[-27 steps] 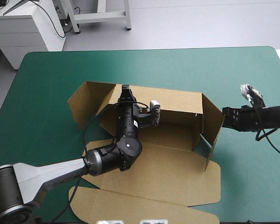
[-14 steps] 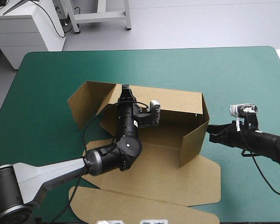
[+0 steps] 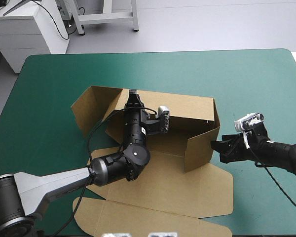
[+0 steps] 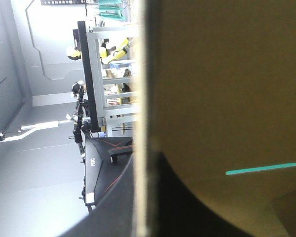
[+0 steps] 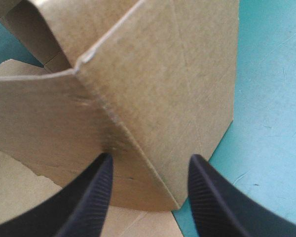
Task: Fold the box
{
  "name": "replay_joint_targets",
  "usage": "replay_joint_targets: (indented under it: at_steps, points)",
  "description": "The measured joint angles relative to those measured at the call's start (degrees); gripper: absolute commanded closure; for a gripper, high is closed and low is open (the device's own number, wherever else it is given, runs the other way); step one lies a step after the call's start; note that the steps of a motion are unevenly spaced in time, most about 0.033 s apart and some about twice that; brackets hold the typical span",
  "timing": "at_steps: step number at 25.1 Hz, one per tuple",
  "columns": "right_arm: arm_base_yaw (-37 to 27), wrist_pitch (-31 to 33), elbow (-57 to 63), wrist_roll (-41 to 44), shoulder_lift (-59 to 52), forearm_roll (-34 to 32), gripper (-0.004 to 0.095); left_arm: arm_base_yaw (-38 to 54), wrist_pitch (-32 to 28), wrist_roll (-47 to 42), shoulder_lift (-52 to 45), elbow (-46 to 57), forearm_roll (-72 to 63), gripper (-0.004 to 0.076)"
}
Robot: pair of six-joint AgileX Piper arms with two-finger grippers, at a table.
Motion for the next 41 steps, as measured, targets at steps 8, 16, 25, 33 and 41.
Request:
replay_joint_targets:
  at_steps: [8, 16, 25, 33, 41]
  points:
    - [3.69, -2.09, 0.0, -0.06, 0.0, -0.13, 0.0213, 0.0, -0.02, 0.0, 0.0, 0.0, 0.0, 0.0731]
    - [11.75, -13.17, 2.9, 2.86, 0.0, 0.35, 0.0279, 0.0, -0.12, 0.0, 0.0, 0.0, 0.0, 0.0731]
    - [28.65, -39.86, 5.91, 2.83, -0.06, 10.99, 0.0279, 0.0, -0.02, 0.0, 0.0, 0.0, -0.25, 0.0731]
    - [30.98, -48.07, 5.91, 2.72, 2.65, 14.12, 0.0921, 0.0, -0.48, 0.0, 0.0, 0.0, -0.25, 0.0732]
    - [30.98, -52.2, 5.6, 2.4, 4.63, 14.15, 0.0926, 0.07, -2.01, -1.14, 0.0, -0.1, 0.71, 0.0732]
